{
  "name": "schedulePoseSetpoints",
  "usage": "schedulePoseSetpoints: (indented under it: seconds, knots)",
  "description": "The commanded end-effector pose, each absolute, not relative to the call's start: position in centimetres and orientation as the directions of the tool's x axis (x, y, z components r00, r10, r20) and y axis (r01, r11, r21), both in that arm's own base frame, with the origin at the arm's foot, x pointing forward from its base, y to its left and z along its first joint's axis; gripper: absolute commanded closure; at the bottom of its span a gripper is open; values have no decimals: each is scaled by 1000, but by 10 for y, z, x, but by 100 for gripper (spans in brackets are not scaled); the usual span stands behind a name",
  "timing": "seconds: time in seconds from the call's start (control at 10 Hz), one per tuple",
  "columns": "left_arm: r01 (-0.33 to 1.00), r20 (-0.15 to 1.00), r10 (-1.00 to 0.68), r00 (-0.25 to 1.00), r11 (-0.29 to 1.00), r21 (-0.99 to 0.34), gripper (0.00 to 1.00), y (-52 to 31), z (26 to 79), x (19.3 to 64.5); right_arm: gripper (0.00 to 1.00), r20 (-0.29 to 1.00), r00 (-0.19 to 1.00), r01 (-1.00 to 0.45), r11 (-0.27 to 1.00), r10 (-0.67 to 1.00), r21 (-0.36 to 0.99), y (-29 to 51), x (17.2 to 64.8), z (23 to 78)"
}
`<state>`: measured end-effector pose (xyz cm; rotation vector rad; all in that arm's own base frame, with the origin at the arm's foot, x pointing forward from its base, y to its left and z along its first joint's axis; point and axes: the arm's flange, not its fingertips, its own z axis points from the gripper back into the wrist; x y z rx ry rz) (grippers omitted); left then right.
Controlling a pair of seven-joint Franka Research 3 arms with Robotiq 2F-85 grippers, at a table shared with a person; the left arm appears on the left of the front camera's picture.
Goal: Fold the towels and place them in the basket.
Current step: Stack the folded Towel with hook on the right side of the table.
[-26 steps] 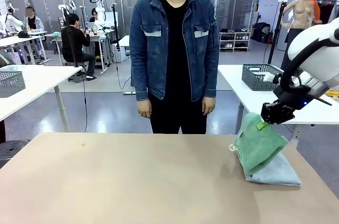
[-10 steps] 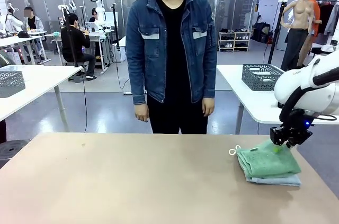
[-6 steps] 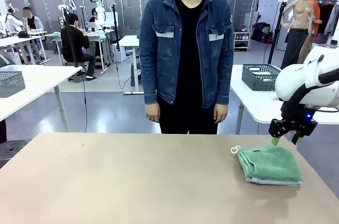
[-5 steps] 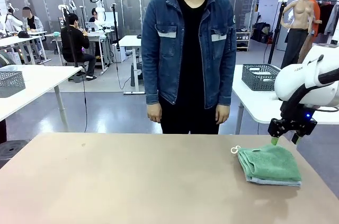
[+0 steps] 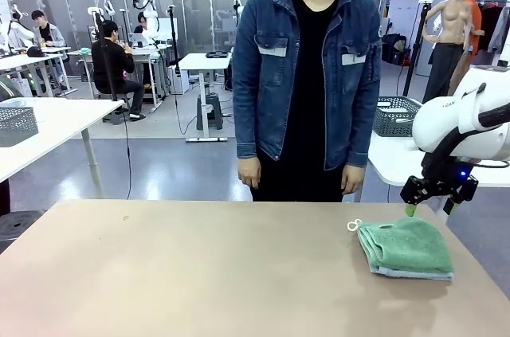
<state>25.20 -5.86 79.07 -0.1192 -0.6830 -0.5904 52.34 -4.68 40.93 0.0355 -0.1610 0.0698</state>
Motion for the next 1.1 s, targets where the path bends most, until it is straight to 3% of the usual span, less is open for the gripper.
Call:
schedulePoseSetpoints:
  seconds: [0.0,0.6,0.7,1.0]
  knots:
    - [554,624,-480,616,828,90,0,-59,791,252,0,164,984,-79,996,71,40,-49,523,408]
    - [554,624,-480,616,828,90,0,-59,791,252,0,161,985,-72,997,67,30,-47,523,409]
    - [554,624,-480,616,828,90,0,-59,791,252,0,161,980,-133,986,116,102,-49,499,424]
    - [554,624,-480,616,828,90,0,-59,791,252,0,120,955,-276,961,273,12,-54,445,522]
